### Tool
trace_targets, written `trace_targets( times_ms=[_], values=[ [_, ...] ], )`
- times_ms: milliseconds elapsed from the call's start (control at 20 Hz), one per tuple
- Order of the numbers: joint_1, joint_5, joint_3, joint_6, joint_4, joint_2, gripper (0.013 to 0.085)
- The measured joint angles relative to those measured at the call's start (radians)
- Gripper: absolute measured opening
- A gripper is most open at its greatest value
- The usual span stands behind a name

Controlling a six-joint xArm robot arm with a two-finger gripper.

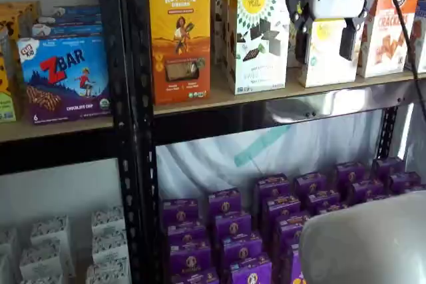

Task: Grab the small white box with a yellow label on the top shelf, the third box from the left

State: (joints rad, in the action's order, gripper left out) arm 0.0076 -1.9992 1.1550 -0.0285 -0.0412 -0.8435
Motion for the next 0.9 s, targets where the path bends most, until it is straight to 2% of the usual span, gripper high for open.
trace_targets(
  times_ms=[100,300,550,900],
  values=[
    [-0.03,-0.01,0.005,0.014,-0.033,0.005,0.085],
    [-0.051,-0.01,0.005,0.028,-0.054,0.006,0.085],
    [-0.069,0.027,-0.007,0.055,-0.037,0.009,0.085],
    [-0.183,0.168,0.002,0.183,-0.003,0.086,0.085]
  ],
)
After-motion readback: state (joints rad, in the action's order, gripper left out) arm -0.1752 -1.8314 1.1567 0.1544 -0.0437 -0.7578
